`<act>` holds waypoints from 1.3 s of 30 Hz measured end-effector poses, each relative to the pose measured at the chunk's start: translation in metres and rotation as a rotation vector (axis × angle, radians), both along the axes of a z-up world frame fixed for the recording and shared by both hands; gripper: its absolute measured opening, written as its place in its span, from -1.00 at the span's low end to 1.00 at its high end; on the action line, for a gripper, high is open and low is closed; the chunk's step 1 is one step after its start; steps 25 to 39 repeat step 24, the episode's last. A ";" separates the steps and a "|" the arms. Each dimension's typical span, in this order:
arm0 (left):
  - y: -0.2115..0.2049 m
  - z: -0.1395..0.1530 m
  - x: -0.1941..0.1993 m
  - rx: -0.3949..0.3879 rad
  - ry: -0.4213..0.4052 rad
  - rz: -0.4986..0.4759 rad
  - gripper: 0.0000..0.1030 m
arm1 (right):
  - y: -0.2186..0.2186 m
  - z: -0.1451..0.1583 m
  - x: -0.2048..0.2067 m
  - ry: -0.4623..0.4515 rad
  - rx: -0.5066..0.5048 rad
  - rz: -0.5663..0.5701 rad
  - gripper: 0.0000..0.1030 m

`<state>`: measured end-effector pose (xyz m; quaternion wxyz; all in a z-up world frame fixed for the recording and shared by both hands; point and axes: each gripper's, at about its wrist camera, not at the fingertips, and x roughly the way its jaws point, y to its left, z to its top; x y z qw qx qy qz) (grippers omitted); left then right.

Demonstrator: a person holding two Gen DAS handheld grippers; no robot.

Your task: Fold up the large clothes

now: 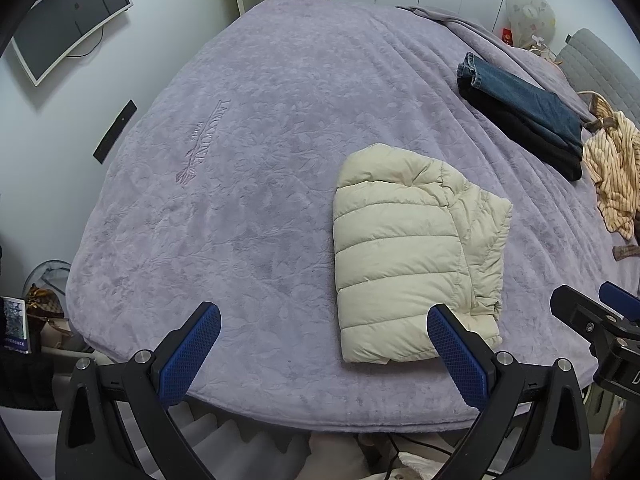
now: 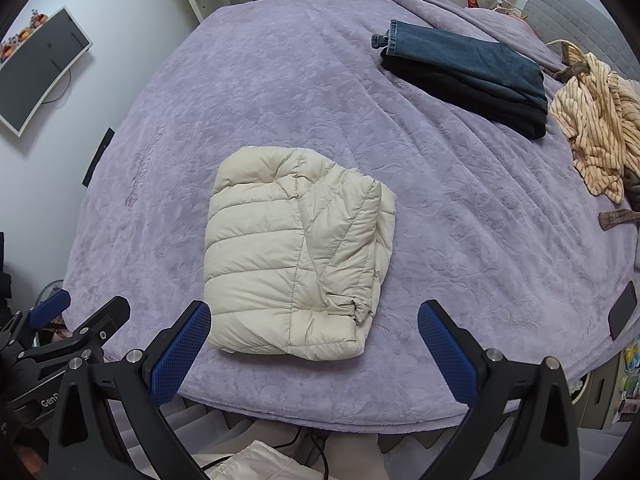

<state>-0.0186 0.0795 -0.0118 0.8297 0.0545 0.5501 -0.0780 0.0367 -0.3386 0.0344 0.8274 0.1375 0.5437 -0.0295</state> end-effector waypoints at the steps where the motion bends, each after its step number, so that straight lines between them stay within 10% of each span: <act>1: 0.000 0.000 0.001 0.001 0.000 0.000 1.00 | 0.000 0.000 0.000 0.000 0.000 0.000 0.99; 39: 0.006 -0.004 0.009 -0.014 0.015 -0.024 1.00 | -0.001 -0.002 0.003 0.008 -0.001 0.008 0.99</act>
